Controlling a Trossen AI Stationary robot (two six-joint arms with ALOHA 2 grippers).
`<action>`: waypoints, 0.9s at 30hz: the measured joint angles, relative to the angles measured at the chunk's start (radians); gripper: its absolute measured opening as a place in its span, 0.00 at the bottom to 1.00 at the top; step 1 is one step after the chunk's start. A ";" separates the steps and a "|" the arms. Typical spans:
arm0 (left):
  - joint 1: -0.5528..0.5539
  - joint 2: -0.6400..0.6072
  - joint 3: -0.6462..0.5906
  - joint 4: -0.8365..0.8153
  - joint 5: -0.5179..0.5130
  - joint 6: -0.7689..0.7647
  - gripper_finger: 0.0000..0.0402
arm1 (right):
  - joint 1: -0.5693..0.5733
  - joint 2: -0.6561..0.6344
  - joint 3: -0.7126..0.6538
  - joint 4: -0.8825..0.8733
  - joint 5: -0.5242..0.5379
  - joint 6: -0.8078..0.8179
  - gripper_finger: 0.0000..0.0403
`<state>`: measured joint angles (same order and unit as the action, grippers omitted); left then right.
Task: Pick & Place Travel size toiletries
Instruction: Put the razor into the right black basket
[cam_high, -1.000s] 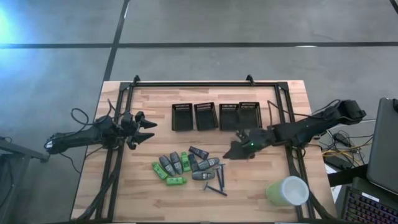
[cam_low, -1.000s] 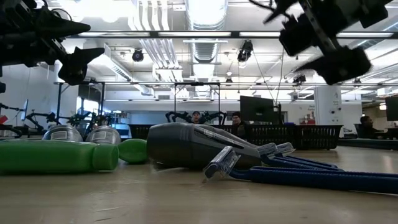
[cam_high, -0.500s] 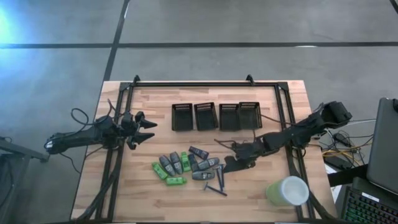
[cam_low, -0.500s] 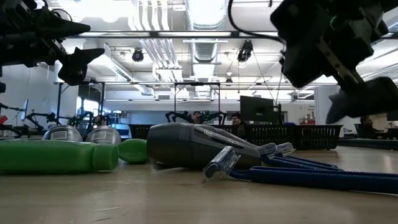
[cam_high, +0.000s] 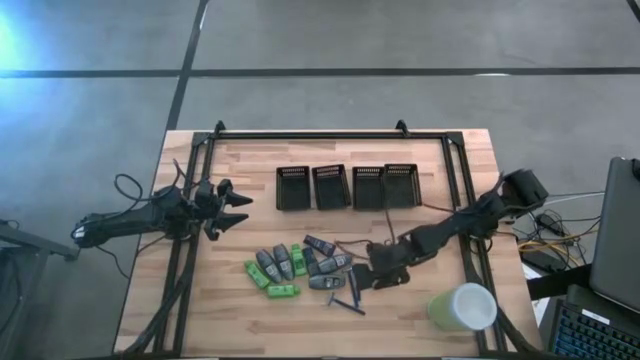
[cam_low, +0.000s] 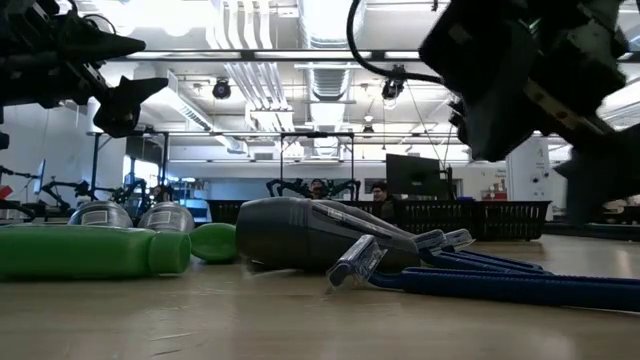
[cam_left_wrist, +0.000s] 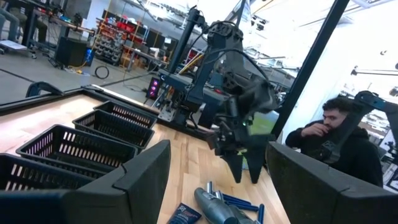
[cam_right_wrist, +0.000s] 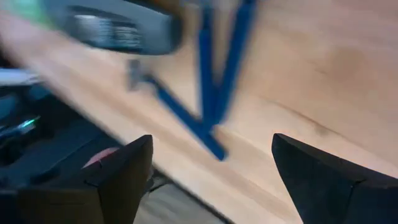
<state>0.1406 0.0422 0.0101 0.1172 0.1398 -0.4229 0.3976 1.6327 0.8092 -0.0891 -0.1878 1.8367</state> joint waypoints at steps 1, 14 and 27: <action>0.000 0.000 0.000 0.001 0.000 0.000 0.67 | 0.009 0.011 0.027 -0.057 0.019 0.015 0.78; 0.000 0.001 0.000 0.002 0.000 0.000 0.67 | 0.021 0.214 0.400 -0.570 0.198 -0.005 0.76; 0.000 0.002 0.000 -0.001 0.000 0.000 0.67 | 0.019 0.407 0.643 -0.777 0.290 -0.005 0.63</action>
<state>0.1409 0.0437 0.0101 0.1162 0.1402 -0.4229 0.4168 2.0395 1.4521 -0.8660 0.1026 1.8315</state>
